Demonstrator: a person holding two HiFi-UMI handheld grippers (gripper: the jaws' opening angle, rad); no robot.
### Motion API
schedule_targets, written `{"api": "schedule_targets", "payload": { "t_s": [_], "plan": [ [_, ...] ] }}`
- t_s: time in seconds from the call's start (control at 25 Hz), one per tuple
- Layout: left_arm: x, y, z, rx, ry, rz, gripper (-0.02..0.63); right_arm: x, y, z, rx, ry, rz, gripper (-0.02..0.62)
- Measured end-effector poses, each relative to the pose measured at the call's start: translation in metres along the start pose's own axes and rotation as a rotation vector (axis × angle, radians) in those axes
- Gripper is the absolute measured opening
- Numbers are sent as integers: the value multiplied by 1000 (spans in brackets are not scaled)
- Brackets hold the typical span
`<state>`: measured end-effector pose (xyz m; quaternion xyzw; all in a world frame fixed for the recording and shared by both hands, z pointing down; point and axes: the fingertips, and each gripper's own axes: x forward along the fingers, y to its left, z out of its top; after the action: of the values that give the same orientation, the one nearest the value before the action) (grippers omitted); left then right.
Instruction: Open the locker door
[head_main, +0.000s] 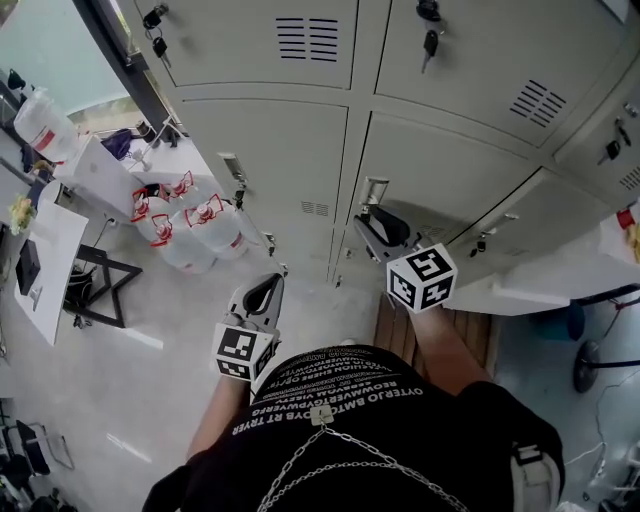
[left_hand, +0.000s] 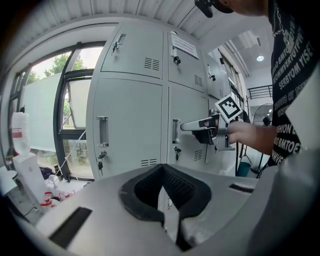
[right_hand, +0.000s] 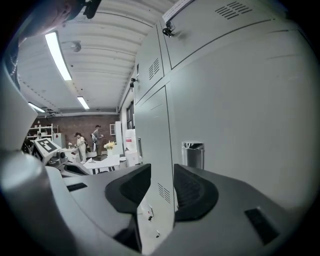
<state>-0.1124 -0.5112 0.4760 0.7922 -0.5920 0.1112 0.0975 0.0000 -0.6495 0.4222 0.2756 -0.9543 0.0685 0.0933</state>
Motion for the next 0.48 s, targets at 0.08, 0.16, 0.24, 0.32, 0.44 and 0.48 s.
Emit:
{"api": "schedule_targets", "payload": {
  "t_s": [0.08, 0.16, 0.24, 0.32, 0.44, 0.48],
  "plan": [
    [-2, 1, 3, 3, -9, 23, 5, 5, -4, 3, 0, 2, -8, 124],
    [-5, 4, 5, -1, -17, 47, 5, 10, -8, 6, -2, 1, -26, 148],
    [-7, 7, 6, -7, -18, 66, 5, 15, -13, 9, 13, 1, -51, 167],
    [-9, 8, 6, -7, -15, 73, 5, 20, -19, 11, 34, 3, -70, 188],
    [-9, 6, 6, -3, -9, 70, 5, 29, -27, 7, 62, 19, -86, 216],
    [-10, 6, 6, -2, -7, 70, 5, 32, -29, 6, 72, 25, -92, 224]
  ]
}}
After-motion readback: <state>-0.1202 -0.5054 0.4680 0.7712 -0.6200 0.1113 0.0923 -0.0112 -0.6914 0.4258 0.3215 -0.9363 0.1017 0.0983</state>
